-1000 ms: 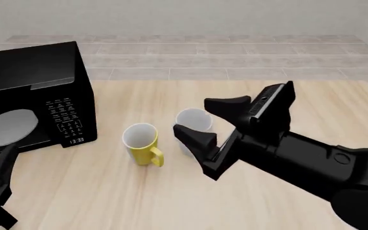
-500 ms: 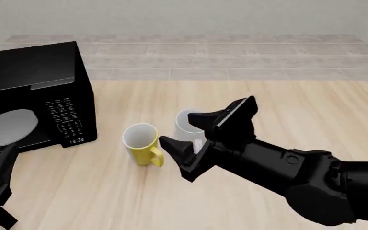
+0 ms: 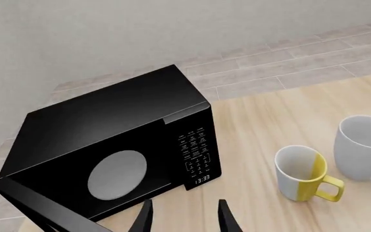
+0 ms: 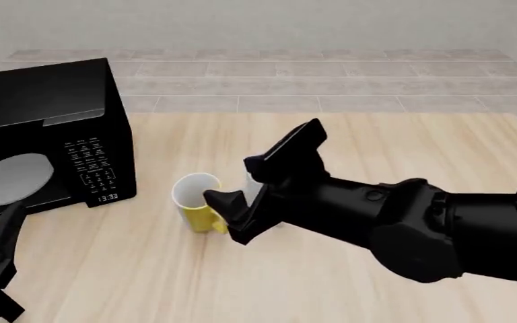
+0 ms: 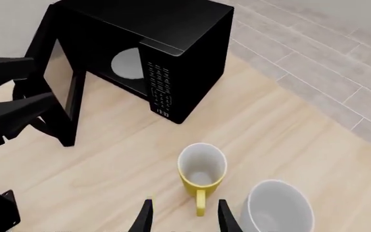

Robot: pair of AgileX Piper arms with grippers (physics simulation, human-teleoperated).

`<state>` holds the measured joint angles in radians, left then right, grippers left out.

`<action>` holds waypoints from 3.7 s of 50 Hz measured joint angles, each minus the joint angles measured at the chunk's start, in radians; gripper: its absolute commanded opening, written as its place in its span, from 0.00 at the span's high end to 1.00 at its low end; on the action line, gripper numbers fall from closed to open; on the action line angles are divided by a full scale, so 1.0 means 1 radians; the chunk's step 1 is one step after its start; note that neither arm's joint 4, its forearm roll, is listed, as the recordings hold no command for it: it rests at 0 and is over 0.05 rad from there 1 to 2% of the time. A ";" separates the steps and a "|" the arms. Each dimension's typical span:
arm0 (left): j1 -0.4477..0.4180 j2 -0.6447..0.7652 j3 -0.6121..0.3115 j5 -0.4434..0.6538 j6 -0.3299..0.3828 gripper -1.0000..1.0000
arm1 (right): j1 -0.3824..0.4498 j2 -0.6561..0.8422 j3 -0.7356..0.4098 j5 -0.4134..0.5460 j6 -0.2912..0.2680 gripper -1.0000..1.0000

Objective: Put the yellow and white mug to the front of the white mug.

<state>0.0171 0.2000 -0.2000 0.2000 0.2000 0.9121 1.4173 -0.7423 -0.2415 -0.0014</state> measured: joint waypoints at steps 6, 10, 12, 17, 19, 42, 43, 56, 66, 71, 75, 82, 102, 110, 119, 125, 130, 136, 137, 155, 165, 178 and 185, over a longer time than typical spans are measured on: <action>0.000 0.000 0.000 0.000 0.000 0.00 | 0.002 0.020 -0.030 0.036 0.003 0.00; 0.000 0.000 0.000 0.000 0.000 0.00 | 0.001 0.035 -0.042 0.047 0.008 0.00; 0.000 0.000 0.000 0.000 0.000 0.00 | 0.001 0.042 -0.047 0.050 0.010 0.00; 0.000 0.000 0.000 0.000 0.000 0.00 | 0.003 0.061 -0.052 0.048 0.019 0.00; 0.000 0.000 0.000 0.000 0.000 0.00 | 0.004 0.068 -0.052 0.046 0.023 0.00; 0.000 0.000 0.000 0.000 0.000 0.00 | -0.017 0.144 -0.049 0.005 0.047 0.00; 0.000 0.000 0.000 0.000 0.000 0.00 | -0.018 0.148 -0.050 0.004 0.047 0.00; 0.000 0.000 0.000 0.000 0.000 0.00 | -0.022 0.195 -0.059 -0.015 0.059 0.00; 0.000 0.000 0.000 0.000 0.000 0.00 | -0.017 0.238 -0.072 -0.031 0.072 0.00; 0.000 0.000 0.000 0.000 0.000 0.00 | -0.014 0.263 -0.078 -0.041 0.080 0.00; 0.000 0.000 0.000 0.000 0.000 0.00 | -0.013 0.282 -0.083 -0.048 0.084 0.00; 0.000 0.000 0.000 0.000 0.000 0.00 | -0.015 0.314 -0.090 -0.060 0.093 0.00; 0.000 0.000 0.000 0.000 0.000 0.00 | -0.023 0.386 -0.099 -0.095 0.117 0.00; 0.000 0.000 0.000 0.000 0.000 0.00 | -0.021 0.408 -0.100 -0.108 0.131 0.00; 0.000 0.000 0.000 0.000 0.000 0.00 | -0.020 0.429 -0.100 -0.122 0.144 0.00; 0.000 0.000 0.000 0.000 0.000 0.00 | -0.021 0.445 -0.103 -0.131 0.150 0.00; 0.000 0.000 0.000 0.000 0.000 0.00 | -0.023 0.460 -0.106 -0.136 0.154 0.00; 0.000 0.000 0.000 0.000 0.000 0.00 | -0.026 0.479 -0.111 -0.141 0.158 0.00; 0.000 0.000 0.000 0.000 0.000 0.00 | -0.026 0.483 -0.112 -0.142 0.159 0.00; 0.000 0.000 0.000 0.000 0.000 0.00 | -0.023 0.532 -0.127 -0.159 0.177 0.00; 0.000 0.000 0.000 0.000 0.000 0.00 | -0.020 0.544 -0.131 -0.166 0.177 1.00; 0.000 0.000 0.000 0.000 0.000 0.00 | -0.026 0.544 -0.131 -0.165 0.159 1.00; 0.000 0.000 0.000 0.000 0.000 0.00 | -0.026 0.543 -0.132 -0.161 0.150 1.00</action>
<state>0.0171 0.2000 -0.2000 0.2000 0.2000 0.8861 1.9606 -0.8748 -0.4021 0.1487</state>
